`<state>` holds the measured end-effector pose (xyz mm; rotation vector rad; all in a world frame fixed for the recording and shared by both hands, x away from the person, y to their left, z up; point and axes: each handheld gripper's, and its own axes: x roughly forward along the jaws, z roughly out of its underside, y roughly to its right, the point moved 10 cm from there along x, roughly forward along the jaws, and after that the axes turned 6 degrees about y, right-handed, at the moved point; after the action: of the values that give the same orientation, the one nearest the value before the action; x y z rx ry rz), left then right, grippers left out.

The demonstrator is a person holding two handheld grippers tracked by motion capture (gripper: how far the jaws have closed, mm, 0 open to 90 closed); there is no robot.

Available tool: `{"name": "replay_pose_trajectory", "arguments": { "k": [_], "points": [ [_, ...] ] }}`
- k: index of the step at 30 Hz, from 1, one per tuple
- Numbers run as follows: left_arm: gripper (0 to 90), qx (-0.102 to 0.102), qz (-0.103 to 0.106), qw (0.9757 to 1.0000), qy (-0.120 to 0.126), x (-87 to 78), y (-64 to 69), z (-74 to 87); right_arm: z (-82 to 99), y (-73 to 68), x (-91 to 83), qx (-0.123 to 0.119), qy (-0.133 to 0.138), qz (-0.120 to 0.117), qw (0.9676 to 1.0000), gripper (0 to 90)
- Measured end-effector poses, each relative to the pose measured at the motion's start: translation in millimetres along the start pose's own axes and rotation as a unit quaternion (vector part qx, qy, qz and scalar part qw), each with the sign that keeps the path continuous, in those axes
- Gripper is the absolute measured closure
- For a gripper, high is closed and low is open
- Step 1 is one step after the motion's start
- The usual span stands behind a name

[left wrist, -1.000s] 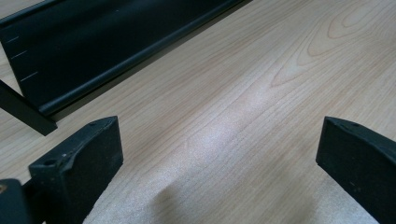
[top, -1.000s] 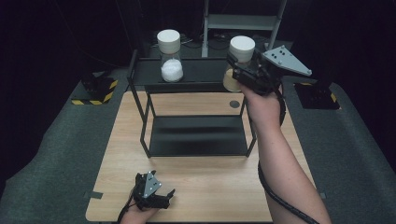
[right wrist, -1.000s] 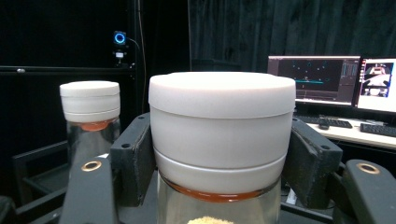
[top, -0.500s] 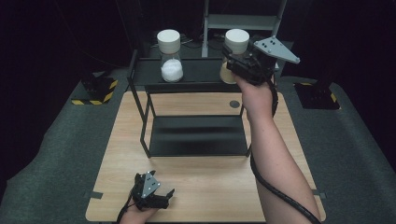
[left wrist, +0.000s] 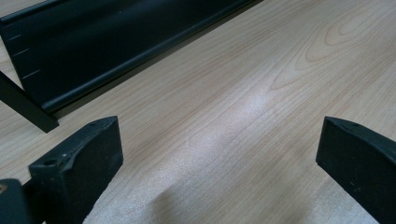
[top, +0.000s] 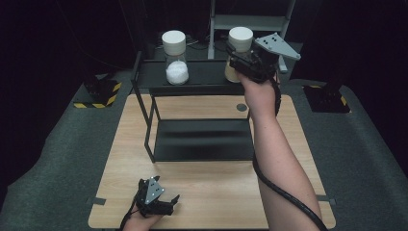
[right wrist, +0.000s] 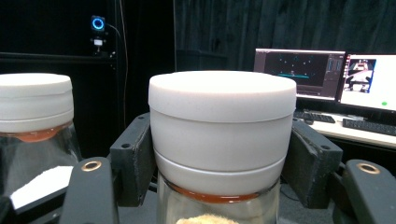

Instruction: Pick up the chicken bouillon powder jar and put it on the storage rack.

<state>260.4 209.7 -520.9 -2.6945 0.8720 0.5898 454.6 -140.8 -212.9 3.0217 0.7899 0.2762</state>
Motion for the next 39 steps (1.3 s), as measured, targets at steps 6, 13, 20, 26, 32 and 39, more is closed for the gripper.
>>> {"name": "replay_pose_trajectory", "arguments": {
  "k": [6, 13, 20, 26, 32, 39],
  "points": [
    [1.0, -0.001, 0.001, 1.0000, 0.000, 0.0, -0.2, 0.0, 3.1, -0.1, 3.3, 0.002, -0.002, 0.003, 1.0000, 33.5],
    [1.0, 0.000, 0.000, 1.0000, 0.000, -0.3, -0.2, 0.1, 7.6, -0.3, 4.8, 0.003, -0.006, 0.004, 1.0000, 33.4],
    [0.9, -0.001, 0.001, 1.0000, 0.001, -0.5, -0.6, 0.2, 12.4, 0.9, 4.5, 0.005, -0.001, 0.001, 1.0000, 33.4],
    [1.0, -0.001, 0.002, 1.0000, 0.000, -0.5, -0.7, 0.2, 14.2, 1.2, 7.3, 0.009, 0.000, 0.004, 1.0000, 33.3],
    [0.9, 0.000, 0.002, 1.0000, 0.001, -0.5, -0.6, 0.3, 15.0, 2.5, 8.0, 0.008, -0.001, 0.005, 1.0000, 33.3],
    [0.9, 0.001, 0.002, 1.0000, 0.001, -0.4, -0.3, 0.3, 13.0, 1.9, 8.2, 0.011, -0.007, 0.008, 0.9999, 32.9]
  ]
}}
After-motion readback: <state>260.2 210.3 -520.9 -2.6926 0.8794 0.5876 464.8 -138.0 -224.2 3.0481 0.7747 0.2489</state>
